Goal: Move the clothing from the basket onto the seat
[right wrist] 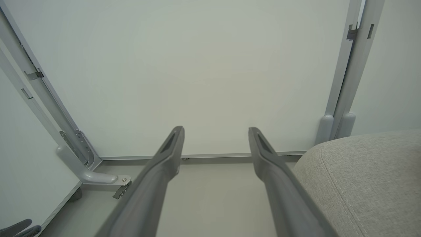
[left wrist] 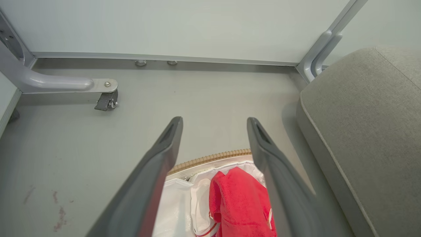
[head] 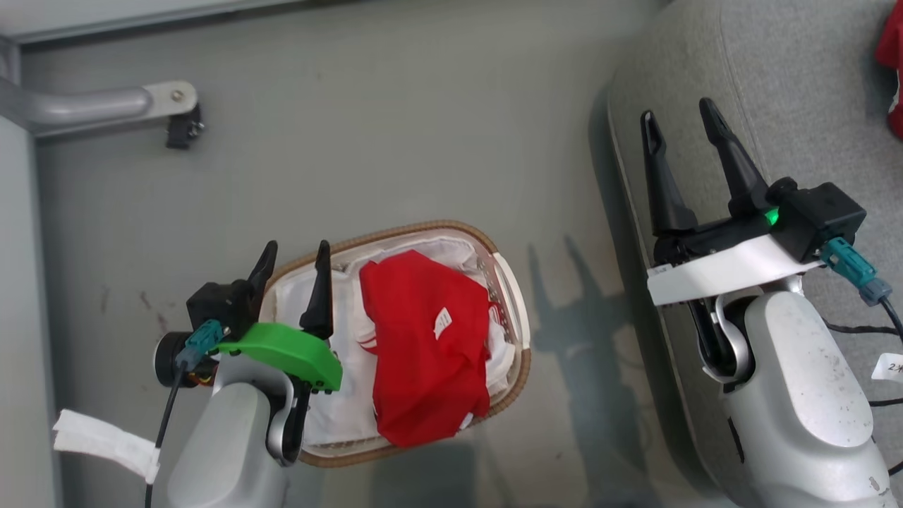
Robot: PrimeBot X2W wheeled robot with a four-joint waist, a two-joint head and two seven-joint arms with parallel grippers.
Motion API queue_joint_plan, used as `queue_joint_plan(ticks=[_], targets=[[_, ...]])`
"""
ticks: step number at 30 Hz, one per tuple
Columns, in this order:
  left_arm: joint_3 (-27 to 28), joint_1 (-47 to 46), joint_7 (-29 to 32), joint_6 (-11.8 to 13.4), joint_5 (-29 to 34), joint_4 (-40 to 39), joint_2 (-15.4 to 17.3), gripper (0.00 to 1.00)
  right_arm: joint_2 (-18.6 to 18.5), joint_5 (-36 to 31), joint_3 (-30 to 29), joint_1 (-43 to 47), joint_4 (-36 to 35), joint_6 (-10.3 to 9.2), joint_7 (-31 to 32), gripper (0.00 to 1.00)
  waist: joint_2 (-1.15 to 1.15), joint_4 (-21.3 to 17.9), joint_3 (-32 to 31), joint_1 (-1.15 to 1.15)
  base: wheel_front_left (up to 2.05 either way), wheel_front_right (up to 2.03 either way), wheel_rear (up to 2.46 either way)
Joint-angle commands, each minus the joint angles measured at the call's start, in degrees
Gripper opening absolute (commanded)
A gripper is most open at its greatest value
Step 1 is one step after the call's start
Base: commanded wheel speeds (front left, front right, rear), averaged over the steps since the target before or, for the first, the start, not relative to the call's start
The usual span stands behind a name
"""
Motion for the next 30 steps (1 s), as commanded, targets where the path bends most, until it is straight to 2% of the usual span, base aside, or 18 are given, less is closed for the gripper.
queue_joint_plan(ticks=[1,15,30], targets=[[-1.0,-2.0,0.0,-0.2,-1.4,0.8,1.0,1.0,-0.1,0.5,0.1,-1.0,-0.7,-0.08,0.0,1.0,0.0,-4.4,6.1,0.0,0.0,0.0,0.0],[-13.8,-8.8,0.0,-0.2,-12.4,10.8,4.9,1.0,-0.1,1.7,0.2,-2.4,-2.8,-0.08,0.0,1.0,0.0,-7.6,13.6,0.0,0.0,0.0,0.0],[-28.4,-13.8,0.0,-0.2,-25.1,17.1,7.5,1.0,-0.2,3.0,0.1,-3.0,-4.8,-0.08,0.0,1.0,0.0,-7.7,18.1,0.0,0.0,0.0,0.0]])
